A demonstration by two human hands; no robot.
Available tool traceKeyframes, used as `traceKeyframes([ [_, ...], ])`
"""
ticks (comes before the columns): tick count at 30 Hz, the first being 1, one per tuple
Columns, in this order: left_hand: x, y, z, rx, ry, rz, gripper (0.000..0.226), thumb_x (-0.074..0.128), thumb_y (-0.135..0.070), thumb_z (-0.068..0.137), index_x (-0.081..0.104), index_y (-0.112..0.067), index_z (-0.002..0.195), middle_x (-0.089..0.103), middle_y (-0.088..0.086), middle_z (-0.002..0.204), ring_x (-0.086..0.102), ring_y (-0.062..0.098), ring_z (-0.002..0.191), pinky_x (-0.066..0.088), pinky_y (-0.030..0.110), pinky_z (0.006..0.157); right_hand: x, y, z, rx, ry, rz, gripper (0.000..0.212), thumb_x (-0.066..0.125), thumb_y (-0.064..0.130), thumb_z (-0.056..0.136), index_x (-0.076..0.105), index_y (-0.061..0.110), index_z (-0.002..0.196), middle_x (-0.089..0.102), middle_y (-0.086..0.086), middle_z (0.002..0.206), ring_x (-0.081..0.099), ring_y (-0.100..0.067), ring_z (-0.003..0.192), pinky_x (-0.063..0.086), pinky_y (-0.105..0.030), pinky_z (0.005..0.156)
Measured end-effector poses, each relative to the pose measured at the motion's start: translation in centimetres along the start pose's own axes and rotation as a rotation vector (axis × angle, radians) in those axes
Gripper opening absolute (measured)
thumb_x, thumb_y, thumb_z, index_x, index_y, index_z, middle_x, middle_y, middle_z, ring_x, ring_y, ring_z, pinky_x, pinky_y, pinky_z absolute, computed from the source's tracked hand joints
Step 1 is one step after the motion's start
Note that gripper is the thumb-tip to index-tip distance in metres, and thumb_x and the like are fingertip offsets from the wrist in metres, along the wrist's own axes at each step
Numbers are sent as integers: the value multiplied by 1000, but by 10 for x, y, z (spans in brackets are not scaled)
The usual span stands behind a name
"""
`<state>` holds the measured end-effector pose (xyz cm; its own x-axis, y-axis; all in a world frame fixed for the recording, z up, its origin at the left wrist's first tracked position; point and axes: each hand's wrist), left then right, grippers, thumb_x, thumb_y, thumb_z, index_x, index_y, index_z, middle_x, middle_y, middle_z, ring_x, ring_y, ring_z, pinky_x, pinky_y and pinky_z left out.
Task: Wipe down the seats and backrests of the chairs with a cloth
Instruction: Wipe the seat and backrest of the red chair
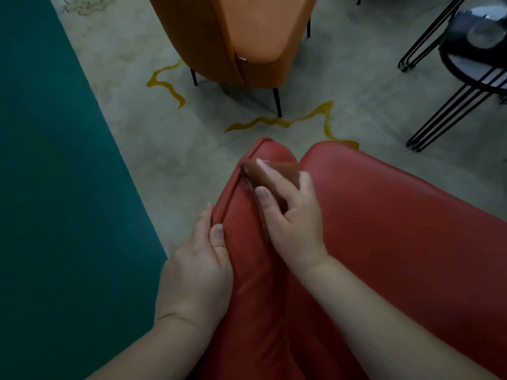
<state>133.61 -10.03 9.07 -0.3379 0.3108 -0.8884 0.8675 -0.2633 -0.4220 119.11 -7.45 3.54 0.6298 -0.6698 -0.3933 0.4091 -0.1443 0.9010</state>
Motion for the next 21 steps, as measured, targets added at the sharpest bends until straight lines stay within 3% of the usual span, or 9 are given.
traceKeyframes([
  [3, 0, 0, 1, 8, -17, -9, 53, 18, -46, 94, 38, -34, 142, 63, 7, 124, 60, 34, 105, 42, 36, 81, 3, -2, 28, 99, -38, 7, 36, 53, 41, 92, 60, 39, 128, 49, -1, 109, 54, -17, 108, 44, -31, 100],
  [6, 0, 0, 0, -1, -24, -36, 51, 21, -45, 95, 39, -34, 142, 63, 6, 124, 59, 32, 106, 42, 34, 83, 7, -4, 52, 229, -73, 57, 33, 53, 38, 96, 58, 44, 127, 46, 2, 115, 50, -16, 116, 37, -23, 102],
  [8, 0, 2, 0, 4, -29, -59, 51, 22, -44, 95, 40, -34, 141, 64, 7, 122, 60, 32, 106, 42, 33, 83, 4, 0, 37, 150, -54, 34, 34, 53, 40, 94, 58, 45, 127, 46, 4, 111, 51, -13, 112, 38, -19, 98],
  [12, 0, 4, 0, 25, -44, -116, 53, 21, -46, 92, 43, -35, 139, 67, 8, 116, 61, 33, 101, 41, 32, 77, -7, 10, -30, -136, 64, 25, 35, 57, 42, 91, 63, 36, 125, 54, 2, 112, 57, -12, 106, 46, -27, 96],
  [15, 0, 5, 1, 24, -59, -145, 51, 23, -44, 93, 46, -33, 138, 68, 8, 114, 61, 32, 100, 36, 29, 73, -8, 10, -28, -173, 62, -55, 35, 60, 42, 89, 65, 36, 122, 55, -2, 104, 57, -18, 99, 47, -30, 90],
  [21, 1, 9, 3, 7, -80, -185, 43, 26, -37, 98, 55, -24, 127, 69, 8, 104, 61, 30, 96, 27, 21, 68, 7, 12, 39, 130, -91, -81, 34, 61, 41, 90, 63, 41, 124, 48, -3, 112, 52, -21, 109, 44, -36, 100],
])
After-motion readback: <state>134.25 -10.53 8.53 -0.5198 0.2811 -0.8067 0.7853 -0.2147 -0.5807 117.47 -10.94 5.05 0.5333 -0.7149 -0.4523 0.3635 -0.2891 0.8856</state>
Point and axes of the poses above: each hand's wrist, its own z-axis towards the middle knuckle, its own x-axis out of the palm, y = z × x
